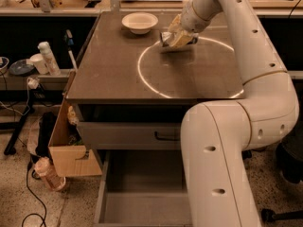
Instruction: Place redbull can into middle drawer
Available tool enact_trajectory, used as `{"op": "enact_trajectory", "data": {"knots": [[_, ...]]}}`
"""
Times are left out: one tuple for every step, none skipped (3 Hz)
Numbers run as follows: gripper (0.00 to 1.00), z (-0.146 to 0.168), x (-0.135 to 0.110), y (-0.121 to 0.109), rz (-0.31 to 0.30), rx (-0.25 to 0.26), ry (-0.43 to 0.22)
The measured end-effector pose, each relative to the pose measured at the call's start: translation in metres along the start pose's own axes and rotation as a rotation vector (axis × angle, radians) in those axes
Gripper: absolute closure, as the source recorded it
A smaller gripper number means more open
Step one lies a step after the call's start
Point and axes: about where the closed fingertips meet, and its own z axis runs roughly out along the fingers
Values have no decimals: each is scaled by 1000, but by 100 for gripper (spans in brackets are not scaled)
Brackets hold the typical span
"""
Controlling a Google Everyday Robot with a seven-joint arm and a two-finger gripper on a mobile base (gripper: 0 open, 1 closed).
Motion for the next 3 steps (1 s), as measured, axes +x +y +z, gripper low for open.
{"op": "enact_trajectory", "data": {"knots": [[100, -9, -4, -3, -18, 17, -13], [100, -19, -8, -3, -34, 29, -36], [100, -34, -5, 6, -71, 25, -74]]}}
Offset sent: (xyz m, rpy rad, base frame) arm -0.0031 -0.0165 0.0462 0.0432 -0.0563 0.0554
